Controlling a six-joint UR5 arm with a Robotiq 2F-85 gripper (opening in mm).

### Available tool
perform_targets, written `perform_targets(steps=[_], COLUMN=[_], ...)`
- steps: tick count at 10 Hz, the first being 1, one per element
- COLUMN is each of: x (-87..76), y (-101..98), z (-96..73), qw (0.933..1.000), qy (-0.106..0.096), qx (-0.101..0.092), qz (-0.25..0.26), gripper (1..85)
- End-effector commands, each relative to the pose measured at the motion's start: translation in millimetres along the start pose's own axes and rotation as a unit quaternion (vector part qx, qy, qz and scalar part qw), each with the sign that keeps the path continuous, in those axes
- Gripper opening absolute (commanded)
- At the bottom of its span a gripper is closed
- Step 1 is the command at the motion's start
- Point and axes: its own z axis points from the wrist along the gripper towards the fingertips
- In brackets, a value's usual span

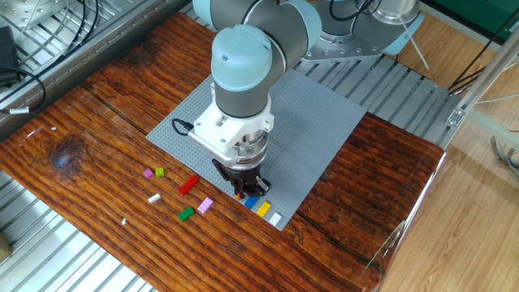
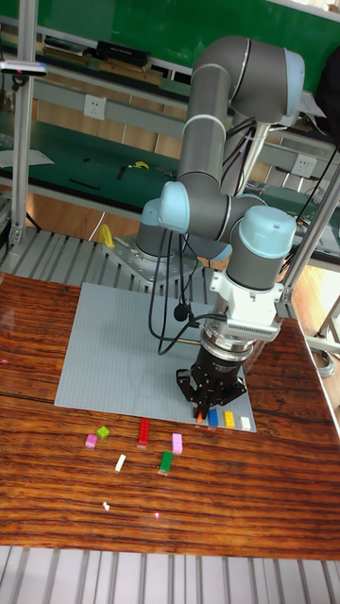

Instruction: Build with small Lego blocks

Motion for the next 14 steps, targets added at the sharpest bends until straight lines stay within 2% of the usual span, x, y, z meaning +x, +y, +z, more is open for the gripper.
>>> perform_targets(steps=[1,5,8,10,11,13,14], x=[-2.1,0.5,0.1,-1.9,1.2,4.3,4.4], y=[-0.2,6.4,-1.1,-0.4,-2.6,5.1,5.4], z=[-0.3,2.3,-3.1,-7.0,-7.3,-5.9,-6.4], qw=[1.0,0.9999,0.9999,0.9995,0.9992,0.9988,0.9987], qy=[-0.001,0.001,0.008,0.01,0.015,0.019,0.02], qx=[-0.002,-0.005,-0.007,-0.023,-0.019,-0.027,-0.028], qz=[0.007,0.01,0.001,-0.017,-0.03,-0.037,-0.038], gripper=[7.0,7.0,7.3,17.3,31.0,42.3,44.7])
